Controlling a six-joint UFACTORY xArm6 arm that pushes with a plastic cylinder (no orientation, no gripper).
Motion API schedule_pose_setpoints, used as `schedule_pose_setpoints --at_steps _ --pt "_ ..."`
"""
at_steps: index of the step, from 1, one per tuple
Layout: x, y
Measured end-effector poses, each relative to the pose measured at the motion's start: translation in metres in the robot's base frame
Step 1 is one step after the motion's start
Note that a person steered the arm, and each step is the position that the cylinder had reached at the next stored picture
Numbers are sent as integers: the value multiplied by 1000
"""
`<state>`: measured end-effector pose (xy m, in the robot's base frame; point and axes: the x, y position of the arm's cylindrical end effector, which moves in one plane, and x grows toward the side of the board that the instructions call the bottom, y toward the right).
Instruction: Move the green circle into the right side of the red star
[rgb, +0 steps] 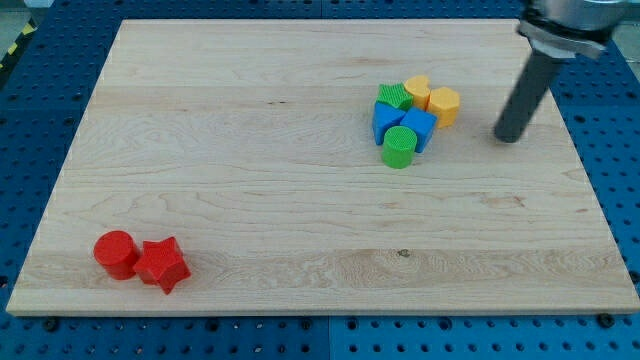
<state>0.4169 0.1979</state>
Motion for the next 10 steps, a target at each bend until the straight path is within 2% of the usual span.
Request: schedule_pose_setpoints --at_steps 3,6,7,8,9,10 --pt "42 -168" --pt "41 -190" --pt "73 -208" --pt "137 -216" --pt "141 -216" --pt "97 -197"
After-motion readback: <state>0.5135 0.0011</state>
